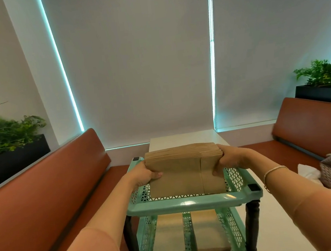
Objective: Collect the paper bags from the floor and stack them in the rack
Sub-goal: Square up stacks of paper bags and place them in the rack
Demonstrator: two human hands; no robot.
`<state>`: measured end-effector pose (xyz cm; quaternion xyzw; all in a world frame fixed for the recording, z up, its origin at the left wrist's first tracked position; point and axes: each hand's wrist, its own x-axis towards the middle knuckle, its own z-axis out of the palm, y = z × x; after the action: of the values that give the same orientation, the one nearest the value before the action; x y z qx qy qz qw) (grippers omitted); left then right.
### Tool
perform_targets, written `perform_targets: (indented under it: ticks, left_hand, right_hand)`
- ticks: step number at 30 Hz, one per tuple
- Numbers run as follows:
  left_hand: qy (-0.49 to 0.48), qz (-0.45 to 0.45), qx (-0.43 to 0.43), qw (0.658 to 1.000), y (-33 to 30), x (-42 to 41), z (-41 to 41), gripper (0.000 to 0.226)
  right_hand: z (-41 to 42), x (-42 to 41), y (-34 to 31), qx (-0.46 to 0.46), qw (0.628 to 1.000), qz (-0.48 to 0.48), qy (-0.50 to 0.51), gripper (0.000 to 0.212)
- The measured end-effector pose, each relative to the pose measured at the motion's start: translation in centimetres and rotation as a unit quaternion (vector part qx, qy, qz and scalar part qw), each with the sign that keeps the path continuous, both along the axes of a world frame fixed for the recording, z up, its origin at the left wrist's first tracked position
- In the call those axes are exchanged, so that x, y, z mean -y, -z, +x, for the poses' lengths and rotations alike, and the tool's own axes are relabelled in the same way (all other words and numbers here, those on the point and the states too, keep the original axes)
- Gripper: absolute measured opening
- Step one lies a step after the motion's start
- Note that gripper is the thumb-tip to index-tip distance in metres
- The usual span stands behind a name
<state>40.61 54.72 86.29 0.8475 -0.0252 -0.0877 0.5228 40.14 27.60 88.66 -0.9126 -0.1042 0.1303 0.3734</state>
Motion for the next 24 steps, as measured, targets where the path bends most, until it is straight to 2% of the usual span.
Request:
perform_targets:
  ticks: [2,4,7,14,17,24]
  left_hand:
    - [-0.009,-0.007,-0.007,1.0,-0.7,-0.3,0.1,0.033]
    - [-0.018,-0.022,-0.023,0.999,-1.7,-0.7,-0.1,0.023]
    - [-0.036,-0.056,-0.056,0.996,-3.4,-0.9,-0.3,0.023]
    - [-0.085,-0.045,-0.155,0.983,-2.8,0.6,-0.3,0.01]
    - [-0.093,-0.037,-0.175,0.98,-1.7,1.1,-0.3,0.012]
    - [-0.087,0.012,-0.16,0.983,-0.8,2.0,-0.5,0.015]
  right_hand:
    - [-0.3,0.2,-0.4,-0.008,0.999,0.041,-0.002,0.044]
    - [-0.4,0.5,-0.7,-0.019,0.994,0.103,0.01,0.031]
    - [-0.1,0.2,-1.2,-0.047,0.979,0.181,0.078,0.014]
    - [0.2,-2.2,-1.5,-0.175,0.95,0.182,0.186,0.017]
    - [-0.3,-2.5,-1.1,-0.178,0.948,0.168,0.206,0.017]
    - [0.3,-2.9,-0.3,-0.188,0.947,0.121,0.232,0.02]
